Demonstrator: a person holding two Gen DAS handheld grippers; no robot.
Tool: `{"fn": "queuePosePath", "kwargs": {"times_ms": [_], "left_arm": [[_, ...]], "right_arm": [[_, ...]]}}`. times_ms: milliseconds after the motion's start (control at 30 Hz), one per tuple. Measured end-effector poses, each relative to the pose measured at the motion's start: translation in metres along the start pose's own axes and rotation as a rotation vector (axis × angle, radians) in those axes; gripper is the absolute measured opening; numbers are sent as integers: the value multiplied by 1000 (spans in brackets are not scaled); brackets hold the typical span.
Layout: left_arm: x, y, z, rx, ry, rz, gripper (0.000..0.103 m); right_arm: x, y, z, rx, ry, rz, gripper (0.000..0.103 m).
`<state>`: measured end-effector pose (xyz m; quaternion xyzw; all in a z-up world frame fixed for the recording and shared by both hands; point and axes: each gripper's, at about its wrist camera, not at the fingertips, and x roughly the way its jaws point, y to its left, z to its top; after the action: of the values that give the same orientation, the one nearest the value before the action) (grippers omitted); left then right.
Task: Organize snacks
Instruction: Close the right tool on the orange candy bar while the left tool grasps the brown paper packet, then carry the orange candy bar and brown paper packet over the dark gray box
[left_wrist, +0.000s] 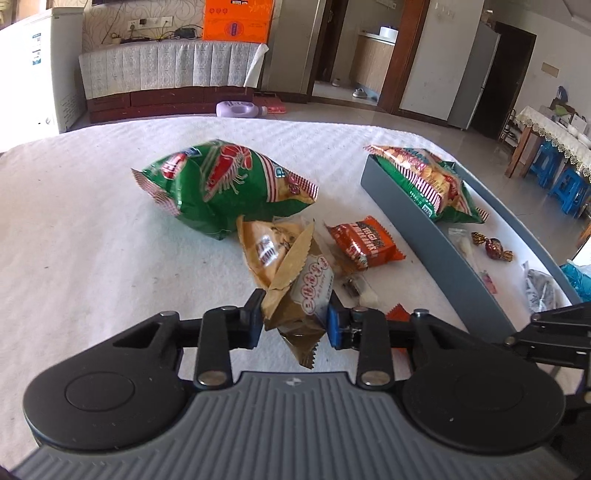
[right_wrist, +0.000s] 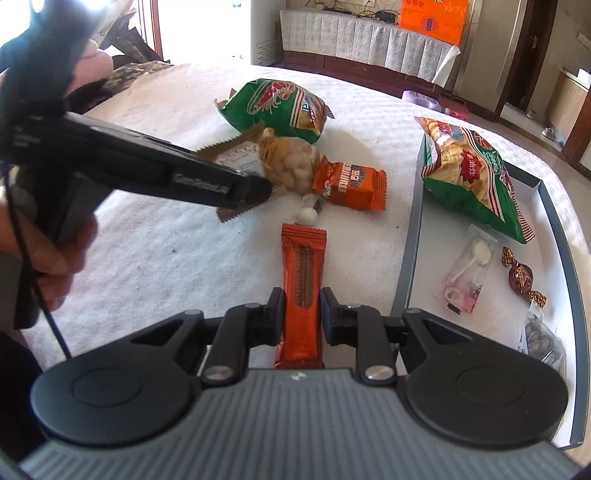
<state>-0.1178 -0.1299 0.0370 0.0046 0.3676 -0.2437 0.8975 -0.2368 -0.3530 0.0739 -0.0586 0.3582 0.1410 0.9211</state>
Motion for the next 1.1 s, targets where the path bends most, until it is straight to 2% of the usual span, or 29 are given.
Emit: {"fn": "queuePosePath", "kwargs": {"times_ms": [200,300,433,1100], "left_arm": [[-29,5,-2,-12,-48,19,38],[-38,4,0,-6,-73,57,38],[-44,0,3,-12,-94,70,38],[-43,-42,14,64,-131,88,39]], "right_arm": [[-17,5,1,25,-64,-3,24],[-27,5,1,40,-94,2,24],[-32,10,-2,33,-96,14,24],[-54,-6,-2,57,-157,29,24]]}}
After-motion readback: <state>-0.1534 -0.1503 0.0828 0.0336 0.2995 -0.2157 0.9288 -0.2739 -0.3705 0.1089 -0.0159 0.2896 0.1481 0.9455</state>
